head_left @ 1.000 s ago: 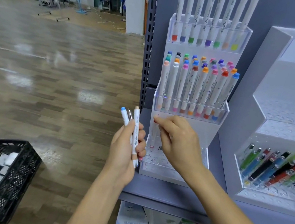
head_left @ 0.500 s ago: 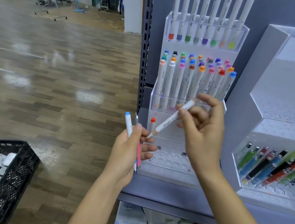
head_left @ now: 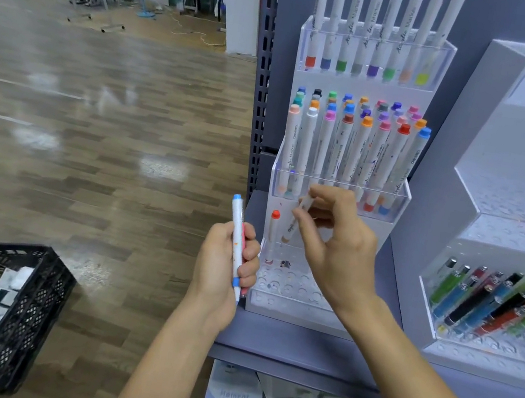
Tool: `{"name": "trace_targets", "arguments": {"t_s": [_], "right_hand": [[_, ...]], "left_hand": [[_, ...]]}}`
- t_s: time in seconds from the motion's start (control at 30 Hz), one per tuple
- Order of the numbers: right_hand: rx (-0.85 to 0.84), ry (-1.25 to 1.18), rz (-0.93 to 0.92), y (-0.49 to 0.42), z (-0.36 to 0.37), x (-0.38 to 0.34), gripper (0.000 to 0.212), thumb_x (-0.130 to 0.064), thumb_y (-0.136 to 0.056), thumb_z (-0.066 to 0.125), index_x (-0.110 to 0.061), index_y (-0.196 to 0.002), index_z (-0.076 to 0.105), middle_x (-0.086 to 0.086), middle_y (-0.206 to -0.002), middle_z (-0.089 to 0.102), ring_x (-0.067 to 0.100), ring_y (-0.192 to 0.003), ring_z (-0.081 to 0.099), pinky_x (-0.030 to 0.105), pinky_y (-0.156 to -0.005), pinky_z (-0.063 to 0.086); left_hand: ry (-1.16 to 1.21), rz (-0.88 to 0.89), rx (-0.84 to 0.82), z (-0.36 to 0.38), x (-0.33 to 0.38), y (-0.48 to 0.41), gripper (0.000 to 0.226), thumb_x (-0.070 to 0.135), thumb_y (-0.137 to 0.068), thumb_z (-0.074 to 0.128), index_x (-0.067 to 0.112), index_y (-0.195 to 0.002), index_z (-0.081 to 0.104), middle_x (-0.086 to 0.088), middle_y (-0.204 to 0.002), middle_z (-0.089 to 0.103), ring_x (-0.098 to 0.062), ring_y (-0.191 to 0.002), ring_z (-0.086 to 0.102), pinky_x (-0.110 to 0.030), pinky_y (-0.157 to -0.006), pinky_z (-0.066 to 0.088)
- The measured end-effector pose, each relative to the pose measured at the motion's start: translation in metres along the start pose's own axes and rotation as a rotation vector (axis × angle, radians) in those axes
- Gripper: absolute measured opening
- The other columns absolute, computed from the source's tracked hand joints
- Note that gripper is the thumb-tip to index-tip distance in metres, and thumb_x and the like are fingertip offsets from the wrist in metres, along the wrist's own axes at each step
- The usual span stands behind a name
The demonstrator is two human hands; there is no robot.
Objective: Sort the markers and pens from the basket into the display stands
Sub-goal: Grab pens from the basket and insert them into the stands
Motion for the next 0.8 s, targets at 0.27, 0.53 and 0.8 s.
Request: {"name": "trace_targets", "arguments": {"t_s": [0.27,0.53,0.8], "right_hand": [[-0.011,0.002,-0.005,0.003,-0.001,0.004,0.025,-0.021,-0.087,0.059,-0.018,-0.109,0.048,0.003,-0.082,0.064,0.010,-0.075,0.059,0.030,-0.063,0.052],[-0.093,0.074,-0.061,0.007,0.008,0.004,0.021,-0.024,-0.088,0.057,-0.018,-0.105,0.047,0.004,-0.073,0.061,0.020,-0.060,0.061,0.038,-0.052,0.053],[-0.149,0.216,-0.067,0.015,0.018,0.012,0.013,-0.026,-0.088,0.057,-0.013,-0.086,0.056,0.003,-0.071,0.056,0.021,-0.054,0.053,0.032,-0.043,0.046]], "left_hand": [[-0.137,0.009,-0.013,0.002,0.000,0.002,0.024,0.022,-0.098,0.037,0.013,-0.078,0.047,0.004,-0.054,0.041,-0.005,-0.038,0.027,-0.016,-0.036,0.022],[-0.180,0.022,-0.006,0.005,0.000,0.003,0.025,0.022,-0.099,0.037,0.012,-0.080,0.050,0.004,-0.054,0.042,-0.005,-0.036,0.028,-0.016,-0.034,0.024],[-0.182,0.029,-0.002,0.003,0.000,0.005,0.025,0.023,-0.099,0.038,0.011,-0.082,0.051,0.003,-0.055,0.043,-0.005,-0.037,0.030,-0.016,-0.034,0.026]]}}
Point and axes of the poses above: each hand's wrist, its own y-axis away from the middle knuckle, its own z-axis out of the palm, x = y × z, the point moved 4 cm from there along -y, towards the middle knuckle
